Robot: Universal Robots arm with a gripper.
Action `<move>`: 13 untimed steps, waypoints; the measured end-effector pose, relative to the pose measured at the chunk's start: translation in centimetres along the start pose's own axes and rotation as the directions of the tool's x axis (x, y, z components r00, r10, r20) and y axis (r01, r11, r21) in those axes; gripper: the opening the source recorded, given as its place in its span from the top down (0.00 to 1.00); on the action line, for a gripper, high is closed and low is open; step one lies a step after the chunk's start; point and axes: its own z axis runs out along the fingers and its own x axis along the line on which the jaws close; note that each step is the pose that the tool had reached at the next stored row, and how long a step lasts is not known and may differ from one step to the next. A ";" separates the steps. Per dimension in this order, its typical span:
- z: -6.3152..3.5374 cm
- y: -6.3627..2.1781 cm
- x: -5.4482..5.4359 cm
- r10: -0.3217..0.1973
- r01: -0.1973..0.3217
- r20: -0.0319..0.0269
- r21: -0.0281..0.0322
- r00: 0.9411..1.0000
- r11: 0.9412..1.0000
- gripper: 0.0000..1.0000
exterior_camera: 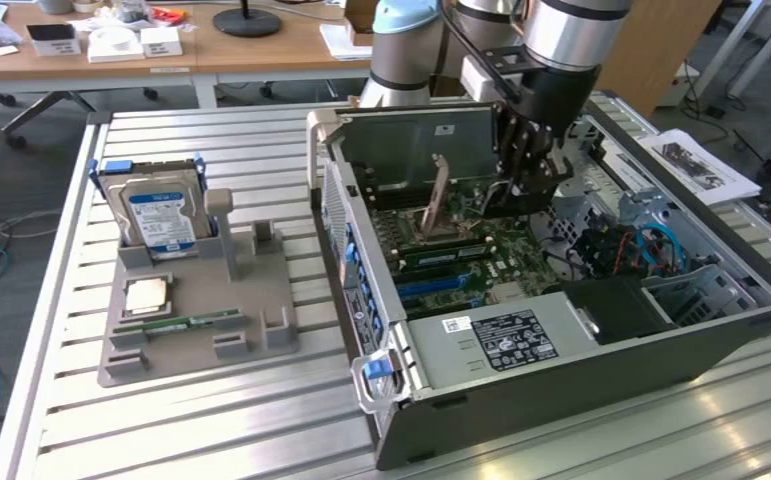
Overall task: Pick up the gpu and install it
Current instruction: 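Insert the gpu into the slot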
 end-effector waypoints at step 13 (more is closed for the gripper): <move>0.68 0.61 0.8 -0.016 0.016 0.001 0.000 1.000 1.000 0.73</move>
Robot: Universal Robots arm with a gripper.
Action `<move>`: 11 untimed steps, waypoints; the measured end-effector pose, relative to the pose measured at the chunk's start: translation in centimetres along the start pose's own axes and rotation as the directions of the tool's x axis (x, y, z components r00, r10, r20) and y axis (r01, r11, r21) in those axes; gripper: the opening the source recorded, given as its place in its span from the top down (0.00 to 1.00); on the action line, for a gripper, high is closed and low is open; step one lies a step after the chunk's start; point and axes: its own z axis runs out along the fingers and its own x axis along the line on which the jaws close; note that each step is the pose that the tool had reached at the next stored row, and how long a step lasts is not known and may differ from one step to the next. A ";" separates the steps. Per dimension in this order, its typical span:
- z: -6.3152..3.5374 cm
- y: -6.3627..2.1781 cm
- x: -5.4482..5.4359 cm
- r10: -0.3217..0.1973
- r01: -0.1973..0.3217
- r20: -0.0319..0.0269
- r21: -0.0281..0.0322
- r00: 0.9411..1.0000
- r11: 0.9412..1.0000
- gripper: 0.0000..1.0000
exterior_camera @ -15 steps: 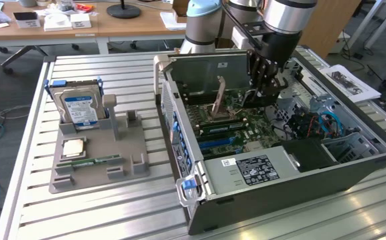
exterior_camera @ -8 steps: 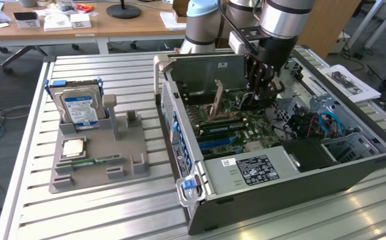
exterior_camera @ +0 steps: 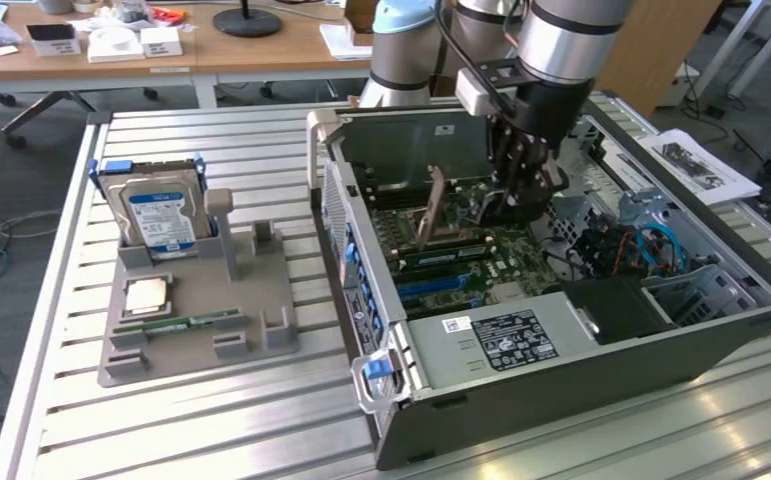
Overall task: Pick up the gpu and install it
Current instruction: 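Insert the gpu into the slot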
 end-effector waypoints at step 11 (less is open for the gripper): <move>1.20 0.43 0.2 -0.003 0.003 0.000 0.000 1.000 1.000 0.73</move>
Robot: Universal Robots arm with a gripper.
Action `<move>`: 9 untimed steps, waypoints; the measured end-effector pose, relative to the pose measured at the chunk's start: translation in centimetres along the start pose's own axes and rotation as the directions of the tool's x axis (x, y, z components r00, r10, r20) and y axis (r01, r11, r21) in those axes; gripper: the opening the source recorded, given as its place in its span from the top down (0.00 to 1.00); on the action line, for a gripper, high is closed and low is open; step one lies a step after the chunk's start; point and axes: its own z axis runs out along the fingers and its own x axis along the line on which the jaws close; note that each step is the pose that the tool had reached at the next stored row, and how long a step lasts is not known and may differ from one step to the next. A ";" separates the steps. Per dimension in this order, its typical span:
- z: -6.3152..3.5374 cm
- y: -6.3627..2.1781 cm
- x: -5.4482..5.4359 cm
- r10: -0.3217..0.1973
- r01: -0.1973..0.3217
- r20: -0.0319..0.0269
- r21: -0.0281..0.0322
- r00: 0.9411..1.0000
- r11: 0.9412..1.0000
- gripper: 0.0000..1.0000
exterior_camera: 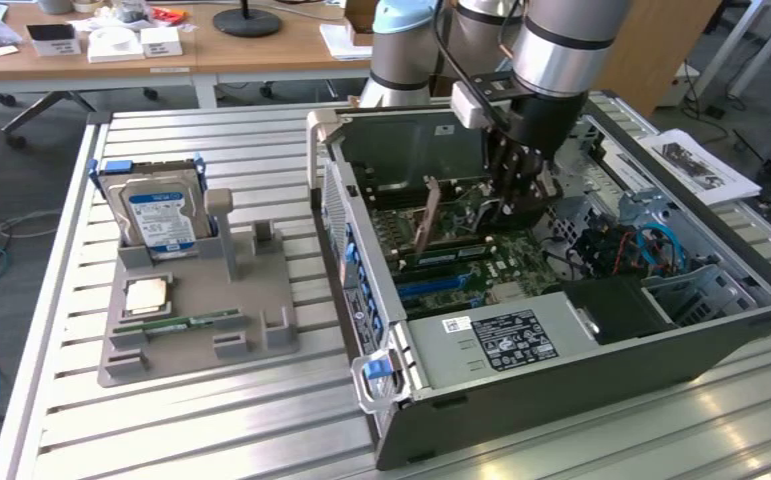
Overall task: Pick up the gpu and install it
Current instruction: 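Insert the gpu into the slot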
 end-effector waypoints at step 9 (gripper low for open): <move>1.61 0.51 0.1 -0.003 0.003 0.000 0.000 1.000 1.000 0.73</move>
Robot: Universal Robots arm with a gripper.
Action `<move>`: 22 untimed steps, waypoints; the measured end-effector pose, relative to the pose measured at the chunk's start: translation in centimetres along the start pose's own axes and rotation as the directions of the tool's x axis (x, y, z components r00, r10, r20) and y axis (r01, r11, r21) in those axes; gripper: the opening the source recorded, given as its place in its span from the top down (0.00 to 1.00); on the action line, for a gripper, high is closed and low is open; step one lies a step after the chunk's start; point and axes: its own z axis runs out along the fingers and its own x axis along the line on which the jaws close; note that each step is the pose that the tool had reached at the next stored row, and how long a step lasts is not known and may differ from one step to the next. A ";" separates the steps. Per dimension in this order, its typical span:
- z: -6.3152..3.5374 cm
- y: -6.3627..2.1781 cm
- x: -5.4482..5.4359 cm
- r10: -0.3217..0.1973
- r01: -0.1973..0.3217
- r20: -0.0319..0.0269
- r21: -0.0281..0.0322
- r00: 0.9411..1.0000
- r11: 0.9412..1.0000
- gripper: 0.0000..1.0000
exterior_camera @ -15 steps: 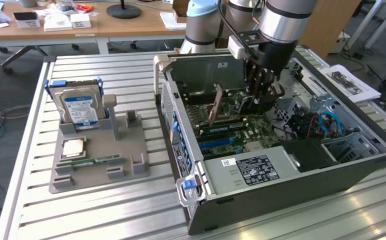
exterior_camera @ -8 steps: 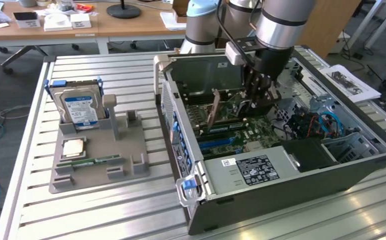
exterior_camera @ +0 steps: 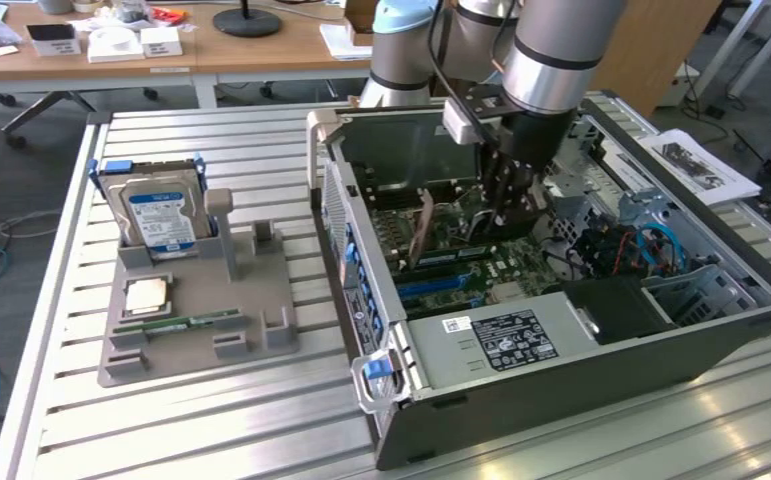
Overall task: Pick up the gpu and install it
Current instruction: 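Insert the gpu into the slot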
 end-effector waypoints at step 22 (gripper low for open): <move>1.96 1.87 0.0 -0.003 0.003 0.000 0.000 1.000 1.000 0.73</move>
